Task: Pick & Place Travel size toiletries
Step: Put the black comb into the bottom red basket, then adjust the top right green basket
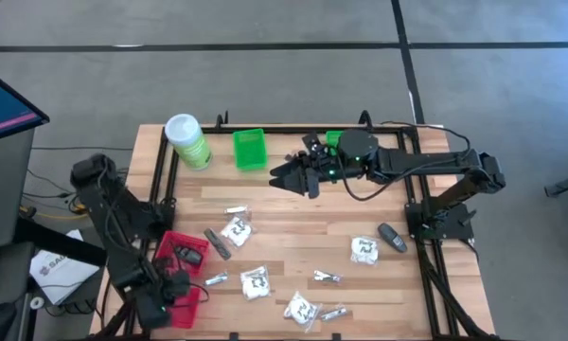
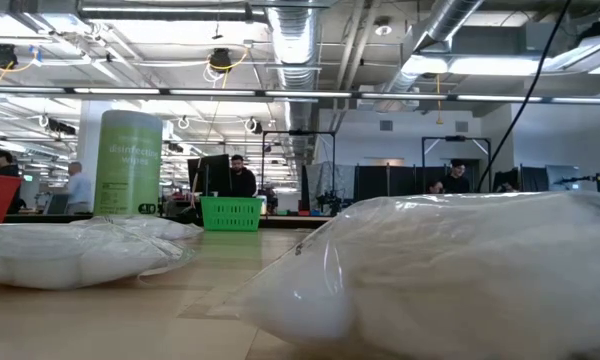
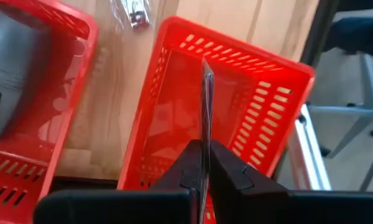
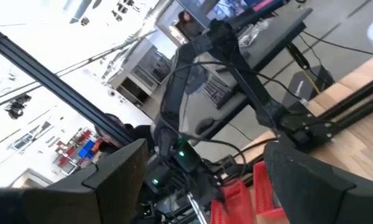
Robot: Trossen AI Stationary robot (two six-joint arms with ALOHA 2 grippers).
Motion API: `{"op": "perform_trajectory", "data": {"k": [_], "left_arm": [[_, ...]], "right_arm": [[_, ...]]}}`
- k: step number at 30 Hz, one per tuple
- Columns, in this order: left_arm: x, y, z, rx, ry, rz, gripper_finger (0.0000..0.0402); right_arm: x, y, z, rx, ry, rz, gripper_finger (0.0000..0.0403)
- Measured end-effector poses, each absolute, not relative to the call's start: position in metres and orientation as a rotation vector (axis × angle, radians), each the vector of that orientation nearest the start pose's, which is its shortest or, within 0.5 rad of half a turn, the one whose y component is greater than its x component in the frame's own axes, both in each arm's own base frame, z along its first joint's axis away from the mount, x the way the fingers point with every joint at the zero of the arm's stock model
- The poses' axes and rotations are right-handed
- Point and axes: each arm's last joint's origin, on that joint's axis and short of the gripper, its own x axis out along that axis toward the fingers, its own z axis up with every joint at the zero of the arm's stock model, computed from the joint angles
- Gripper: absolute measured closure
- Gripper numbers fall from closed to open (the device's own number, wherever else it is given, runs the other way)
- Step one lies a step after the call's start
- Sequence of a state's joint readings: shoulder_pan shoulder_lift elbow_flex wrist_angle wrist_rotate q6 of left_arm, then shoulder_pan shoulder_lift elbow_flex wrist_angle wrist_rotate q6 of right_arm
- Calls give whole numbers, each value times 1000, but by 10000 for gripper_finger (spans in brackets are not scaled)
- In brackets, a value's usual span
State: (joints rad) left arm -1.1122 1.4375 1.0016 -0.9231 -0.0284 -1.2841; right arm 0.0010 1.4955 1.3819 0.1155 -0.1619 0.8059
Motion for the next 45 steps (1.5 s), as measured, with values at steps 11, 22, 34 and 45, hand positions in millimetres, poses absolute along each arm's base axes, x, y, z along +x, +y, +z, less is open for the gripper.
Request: {"op": "perform_trajectory", "data": {"k": [11, 22, 34, 45], "left_arm": [[114, -231, 213, -231, 1478, -30, 395], [114, -232, 213, -237, 1494, -47, 373], [115, -233, 212, -236, 1490, -40, 382], [115, -234, 210, -237, 1510, -41, 400]], "right_arm": [[346, 8, 399, 803, 69, 156, 91], [346, 9, 399, 804, 76, 164, 91], [346, 10, 399, 803, 86, 185, 91], [346, 10, 399, 803, 86, 186, 91]]}}
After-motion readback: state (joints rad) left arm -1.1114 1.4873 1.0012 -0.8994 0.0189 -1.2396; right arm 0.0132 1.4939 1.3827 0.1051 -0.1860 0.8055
